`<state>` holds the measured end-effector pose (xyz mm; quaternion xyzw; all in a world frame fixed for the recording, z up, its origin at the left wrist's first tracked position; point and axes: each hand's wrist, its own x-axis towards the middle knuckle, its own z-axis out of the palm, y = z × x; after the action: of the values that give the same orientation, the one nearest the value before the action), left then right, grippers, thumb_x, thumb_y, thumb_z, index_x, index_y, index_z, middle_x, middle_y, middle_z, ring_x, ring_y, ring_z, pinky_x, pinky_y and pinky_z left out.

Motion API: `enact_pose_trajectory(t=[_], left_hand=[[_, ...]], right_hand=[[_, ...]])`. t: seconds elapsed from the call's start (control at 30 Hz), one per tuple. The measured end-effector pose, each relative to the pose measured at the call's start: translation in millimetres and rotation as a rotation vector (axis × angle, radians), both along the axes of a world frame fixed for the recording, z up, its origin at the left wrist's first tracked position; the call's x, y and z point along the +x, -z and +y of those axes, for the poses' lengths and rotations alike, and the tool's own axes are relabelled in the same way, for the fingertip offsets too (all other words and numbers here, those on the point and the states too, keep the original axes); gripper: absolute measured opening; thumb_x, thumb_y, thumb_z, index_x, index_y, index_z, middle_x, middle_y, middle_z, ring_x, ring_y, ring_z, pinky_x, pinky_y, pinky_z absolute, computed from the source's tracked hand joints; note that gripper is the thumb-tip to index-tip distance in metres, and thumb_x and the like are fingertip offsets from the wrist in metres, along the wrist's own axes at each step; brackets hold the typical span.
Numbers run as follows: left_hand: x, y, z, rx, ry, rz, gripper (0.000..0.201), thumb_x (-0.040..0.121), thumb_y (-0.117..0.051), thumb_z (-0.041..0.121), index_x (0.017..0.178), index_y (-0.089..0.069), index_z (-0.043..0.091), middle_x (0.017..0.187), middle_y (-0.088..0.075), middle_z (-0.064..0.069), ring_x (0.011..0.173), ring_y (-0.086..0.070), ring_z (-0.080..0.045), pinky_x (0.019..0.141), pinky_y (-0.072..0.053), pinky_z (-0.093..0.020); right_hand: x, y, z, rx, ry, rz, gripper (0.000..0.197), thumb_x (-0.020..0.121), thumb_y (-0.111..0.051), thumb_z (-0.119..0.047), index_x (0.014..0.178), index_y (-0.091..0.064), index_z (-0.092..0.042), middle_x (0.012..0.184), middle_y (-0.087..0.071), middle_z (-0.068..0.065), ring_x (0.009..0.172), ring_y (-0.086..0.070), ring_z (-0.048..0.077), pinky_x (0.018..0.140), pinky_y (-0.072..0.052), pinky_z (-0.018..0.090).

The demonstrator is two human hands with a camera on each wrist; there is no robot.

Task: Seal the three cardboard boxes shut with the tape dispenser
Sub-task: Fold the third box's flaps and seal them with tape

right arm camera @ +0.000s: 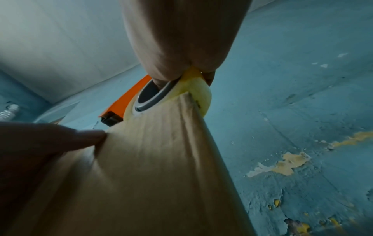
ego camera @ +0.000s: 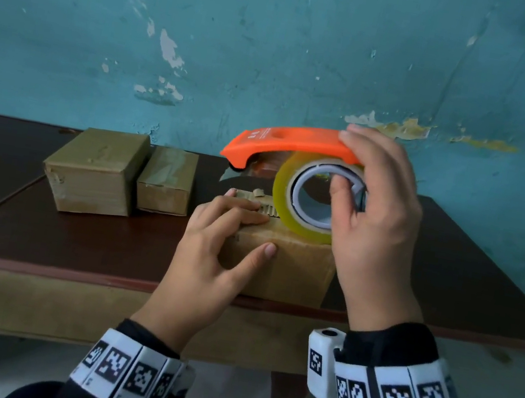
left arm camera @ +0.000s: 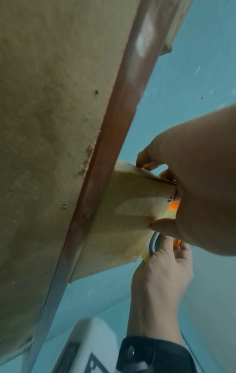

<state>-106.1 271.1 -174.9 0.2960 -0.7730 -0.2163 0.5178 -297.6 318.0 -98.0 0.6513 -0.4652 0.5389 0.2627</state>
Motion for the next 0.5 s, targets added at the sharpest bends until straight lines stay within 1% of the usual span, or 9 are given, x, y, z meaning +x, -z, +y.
enact_pose_trajectory(t=[0.03,0.07,0.13,0.17,0.2,0.27,0.33,0.43,0.5], left_hand=[[0,0,0,0.003,0.002,-0.003,0.032,0.094,-0.07,0.043,0.119,-0.072,0.024,0.13,-0.06,0.014,0.144,-0.044,-0.014,0.119,-0.036,-0.035],[0,0,0,0.001,0.002,-0.008,0.033,0.094,-0.069,0.044,0.12,-0.072,0.024,0.131,-0.06,0.014,0.144,-0.044,-0.015,0.119,-0.036,-0.034],[0,1,-1,-0.007,0.003,-0.017,0.033,0.095,-0.069,0.043,0.12,-0.072,0.023,0.13,-0.06,0.012,0.142,-0.046,-0.016,0.118,-0.036,-0.033],[0,2,-1,-0.006,0.003,-0.019,0.033,0.095,-0.069,0.043,0.121,-0.071,0.023,0.13,-0.06,0.011,0.14,-0.047,-0.017,0.117,-0.036,-0.031],[0,2,-1,-0.003,0.003,-0.02,0.033,0.095,-0.069,0.043,0.121,-0.071,0.023,0.13,-0.06,0.011,0.139,-0.047,-0.017,0.116,-0.036,-0.03],[0,2,0,-0.001,0.002,-0.024,0.032,0.096,-0.069,0.042,0.121,-0.07,0.022,0.129,-0.059,0.011,0.135,-0.049,-0.017,0.114,-0.038,-0.029],[1,1,-1,-0.017,0.004,-0.038,0.031,0.096,-0.07,0.04,0.121,-0.07,0.022,0.128,-0.059,0.011,0.132,-0.051,-0.019,0.112,-0.039,-0.029],[4,3,-2,-0.035,0.035,-0.037,0.031,0.098,-0.068,0.038,0.124,-0.068,0.021,0.13,-0.06,0.01,0.133,-0.05,-0.02,0.113,-0.04,-0.033],[7,6,-3,0.052,0.104,0.042,0.03,0.1,-0.065,0.033,0.128,-0.064,0.022,0.133,-0.061,0.008,0.136,-0.051,-0.022,0.114,-0.042,-0.039]], right_hand=[[-1,-1,0,0.003,-0.009,-0.011,0.039,0.094,-0.066,0.009,0.133,-0.063,0.002,0.137,-0.058,0.019,0.132,-0.055,0.024,0.113,-0.047,0.04],[-1,-1,0,0.016,-0.013,-0.029,0.042,0.092,-0.069,0.009,0.132,-0.064,0.0,0.137,-0.055,0.02,0.133,-0.052,0.015,0.114,-0.046,0.035],[-1,-2,1,0.055,0.006,-0.061,0.052,0.086,-0.072,0.012,0.134,-0.064,-0.007,0.137,-0.047,0.021,0.128,-0.042,-0.01,0.114,-0.041,0.02],[1,-1,0,0.078,0.023,-0.062,0.058,0.084,-0.069,0.016,0.135,-0.064,-0.011,0.137,-0.045,0.02,0.124,-0.04,-0.015,0.113,-0.039,0.015],[3,-1,-1,0.098,0.039,-0.053,0.064,0.082,-0.063,0.021,0.136,-0.063,-0.013,0.136,-0.044,0.019,0.121,-0.041,-0.013,0.112,-0.038,0.013],[7,-2,-3,0.123,0.061,-0.031,0.07,0.08,-0.054,0.024,0.137,-0.062,-0.015,0.135,-0.046,0.018,0.12,-0.047,0.001,0.111,-0.04,0.015],[9,-4,-5,0.13,0.075,-0.032,0.071,0.078,-0.05,0.025,0.136,-0.062,-0.015,0.133,-0.047,0.016,0.12,-0.052,0.014,0.11,-0.043,0.019],[11,-5,-6,0.142,0.086,-0.04,0.071,0.077,-0.05,0.025,0.134,-0.063,-0.016,0.133,-0.048,0.014,0.119,-0.053,0.015,0.108,-0.041,0.015],[12,-4,-6,0.152,0.081,-0.035,0.072,0.076,-0.05,0.025,0.134,-0.063,-0.016,0.133,-0.049,0.014,0.119,-0.054,0.014,0.107,-0.04,0.012]])
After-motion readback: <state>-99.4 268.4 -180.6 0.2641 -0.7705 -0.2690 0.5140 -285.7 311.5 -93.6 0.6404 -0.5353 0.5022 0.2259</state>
